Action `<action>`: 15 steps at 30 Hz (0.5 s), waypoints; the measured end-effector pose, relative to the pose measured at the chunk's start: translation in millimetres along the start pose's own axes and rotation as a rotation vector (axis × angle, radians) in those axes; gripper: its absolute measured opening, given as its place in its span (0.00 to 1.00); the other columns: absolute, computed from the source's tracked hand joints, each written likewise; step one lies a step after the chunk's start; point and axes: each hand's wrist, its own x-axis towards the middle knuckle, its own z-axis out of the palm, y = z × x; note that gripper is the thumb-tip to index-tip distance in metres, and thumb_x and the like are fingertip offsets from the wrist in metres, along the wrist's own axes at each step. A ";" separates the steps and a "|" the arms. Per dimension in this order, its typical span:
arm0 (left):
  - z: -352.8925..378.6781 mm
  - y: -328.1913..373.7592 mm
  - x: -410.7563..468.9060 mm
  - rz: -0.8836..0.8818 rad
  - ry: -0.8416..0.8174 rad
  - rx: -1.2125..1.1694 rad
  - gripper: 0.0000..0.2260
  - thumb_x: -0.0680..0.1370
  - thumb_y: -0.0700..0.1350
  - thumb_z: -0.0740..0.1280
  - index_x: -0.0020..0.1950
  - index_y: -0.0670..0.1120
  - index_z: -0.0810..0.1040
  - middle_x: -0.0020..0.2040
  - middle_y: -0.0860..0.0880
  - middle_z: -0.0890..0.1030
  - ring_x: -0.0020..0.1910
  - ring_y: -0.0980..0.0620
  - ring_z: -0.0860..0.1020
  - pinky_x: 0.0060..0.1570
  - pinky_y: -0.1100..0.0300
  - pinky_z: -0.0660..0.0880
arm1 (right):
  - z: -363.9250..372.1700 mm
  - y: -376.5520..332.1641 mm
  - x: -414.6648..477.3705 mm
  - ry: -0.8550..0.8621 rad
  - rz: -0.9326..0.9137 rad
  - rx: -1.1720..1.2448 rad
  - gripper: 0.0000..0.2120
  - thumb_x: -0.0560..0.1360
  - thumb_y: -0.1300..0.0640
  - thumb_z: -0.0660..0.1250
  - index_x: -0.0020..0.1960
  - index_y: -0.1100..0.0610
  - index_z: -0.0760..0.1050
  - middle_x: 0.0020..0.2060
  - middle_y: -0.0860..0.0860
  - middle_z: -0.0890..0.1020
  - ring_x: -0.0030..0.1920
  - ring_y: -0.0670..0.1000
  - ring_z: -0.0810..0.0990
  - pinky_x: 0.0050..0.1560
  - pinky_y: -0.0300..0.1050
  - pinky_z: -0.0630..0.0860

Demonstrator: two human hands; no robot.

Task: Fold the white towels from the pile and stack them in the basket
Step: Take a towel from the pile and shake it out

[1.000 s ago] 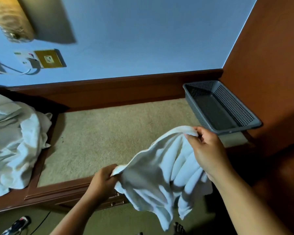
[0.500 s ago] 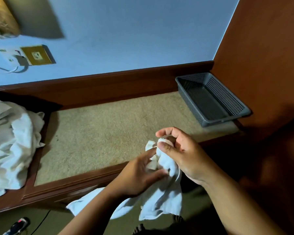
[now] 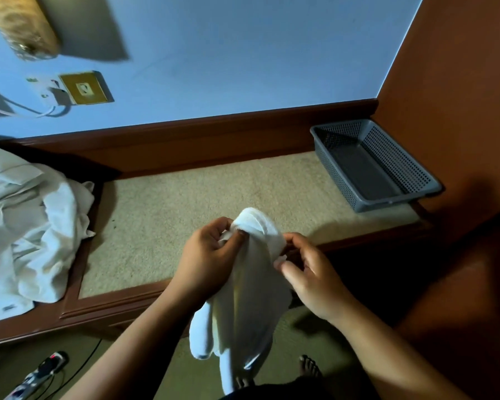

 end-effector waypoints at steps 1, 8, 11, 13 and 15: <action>-0.3 1.8 -1.0 -0.011 0.010 -0.001 0.07 0.80 0.52 0.67 0.45 0.51 0.81 0.37 0.49 0.84 0.37 0.50 0.82 0.40 0.47 0.79 | 5.6 -1.5 -2.0 0.026 -0.031 0.001 0.16 0.70 0.46 0.71 0.57 0.46 0.76 0.53 0.49 0.79 0.52 0.47 0.80 0.56 0.44 0.77; -12.3 20.2 -2.5 -0.036 0.002 -0.186 0.10 0.78 0.55 0.69 0.46 0.50 0.82 0.38 0.46 0.85 0.40 0.42 0.84 0.41 0.41 0.80 | 5.5 29.7 22.6 0.161 -0.049 -0.470 0.22 0.71 0.49 0.75 0.63 0.47 0.74 0.56 0.47 0.71 0.50 0.46 0.76 0.56 0.47 0.77; -25.5 26.3 1.8 -0.019 -0.003 -0.254 0.12 0.74 0.57 0.68 0.46 0.49 0.82 0.37 0.48 0.84 0.35 0.51 0.81 0.37 0.50 0.76 | 2.7 40.4 26.7 0.091 -0.039 -0.501 0.24 0.71 0.47 0.77 0.64 0.46 0.75 0.56 0.46 0.70 0.44 0.39 0.74 0.48 0.26 0.72; -32.4 27.6 5.8 -0.032 -0.015 -0.314 0.13 0.74 0.56 0.68 0.46 0.46 0.81 0.35 0.51 0.81 0.34 0.55 0.77 0.35 0.56 0.72 | 6.5 42.1 27.8 0.057 -0.016 -0.491 0.24 0.70 0.46 0.77 0.64 0.44 0.76 0.56 0.45 0.70 0.44 0.36 0.72 0.43 0.23 0.68; -38.1 27.0 9.7 -0.048 -0.034 -0.393 0.13 0.74 0.55 0.69 0.47 0.45 0.81 0.36 0.49 0.81 0.35 0.53 0.76 0.37 0.57 0.71 | 12.0 44.5 29.8 0.091 -0.038 -0.469 0.22 0.71 0.46 0.76 0.63 0.43 0.77 0.56 0.47 0.71 0.45 0.36 0.73 0.43 0.24 0.67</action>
